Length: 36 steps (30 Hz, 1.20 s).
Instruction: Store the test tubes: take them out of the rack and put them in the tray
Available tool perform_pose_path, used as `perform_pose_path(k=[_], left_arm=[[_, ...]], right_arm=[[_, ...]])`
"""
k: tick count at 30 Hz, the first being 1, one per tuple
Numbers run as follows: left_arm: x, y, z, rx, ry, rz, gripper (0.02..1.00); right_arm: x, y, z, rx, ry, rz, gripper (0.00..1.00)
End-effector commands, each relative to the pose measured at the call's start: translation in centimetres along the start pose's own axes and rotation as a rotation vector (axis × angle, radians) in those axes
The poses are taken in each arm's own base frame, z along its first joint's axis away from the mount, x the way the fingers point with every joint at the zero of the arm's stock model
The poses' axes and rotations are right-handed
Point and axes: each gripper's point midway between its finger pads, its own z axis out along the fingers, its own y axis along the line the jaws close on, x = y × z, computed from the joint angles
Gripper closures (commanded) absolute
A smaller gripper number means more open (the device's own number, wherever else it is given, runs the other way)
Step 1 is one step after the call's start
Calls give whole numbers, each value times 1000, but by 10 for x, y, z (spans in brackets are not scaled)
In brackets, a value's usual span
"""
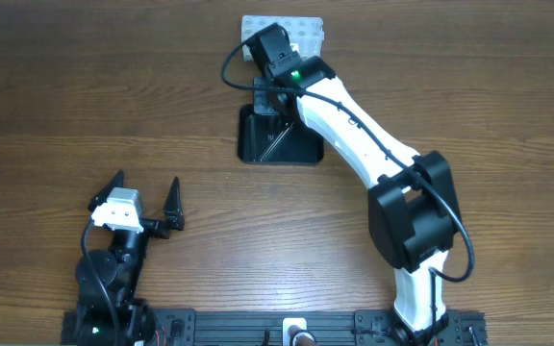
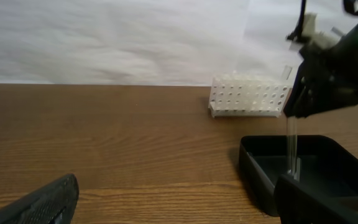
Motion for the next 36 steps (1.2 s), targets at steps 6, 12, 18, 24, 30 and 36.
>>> perform_pose_path(k=[6,12,18,24,30,36], left_arm=[[1,1,0,-6,0,11,20],[1,1,0,-6,0,11,18],[1,1,0,-6,0,11,18],[1,1,0,-6,0,11,18],[1,1,0,-6,0,11,18],[1,1,0,-6,0,11,18]], right_arm=[[31,10,32,-21,111,7,893],[34,12,32,-20,116,-1,763],[24,11,20,-11,72,-21,575],[-22,-7,-36,69,-128,-12,531],[-78,-28,-95,115,-363,-82,417],[-135,-64,-103,187,-542,-110,336]])
